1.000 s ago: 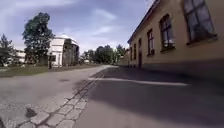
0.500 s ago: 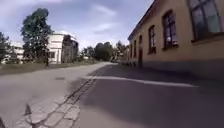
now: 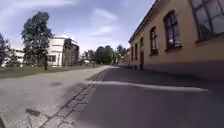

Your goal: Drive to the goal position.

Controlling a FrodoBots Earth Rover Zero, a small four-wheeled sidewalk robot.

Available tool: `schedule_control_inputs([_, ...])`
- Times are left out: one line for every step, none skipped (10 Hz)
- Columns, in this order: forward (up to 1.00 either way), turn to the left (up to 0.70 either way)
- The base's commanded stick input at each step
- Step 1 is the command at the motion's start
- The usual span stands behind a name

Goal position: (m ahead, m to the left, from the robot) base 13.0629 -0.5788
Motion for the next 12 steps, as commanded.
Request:
schedule_control_inputs([0.70,0.00])
schedule_control_inputs([0.70,0.00])
schedule_control_inputs([0.70,0.00])
schedule_control_inputs([0.70,0.00])
schedule_control_inputs([0.70,0.00])
schedule_control_inputs([0.70,0.00])
schedule_control_inputs([0.70,0.00])
schedule_control_inputs([0.70,0.00])
schedule_control_inputs([0.70,0.00])
schedule_control_inputs([0.70,0.00])
schedule_control_inputs([0.70,0.00])
schedule_control_inputs([0.70,0.00])
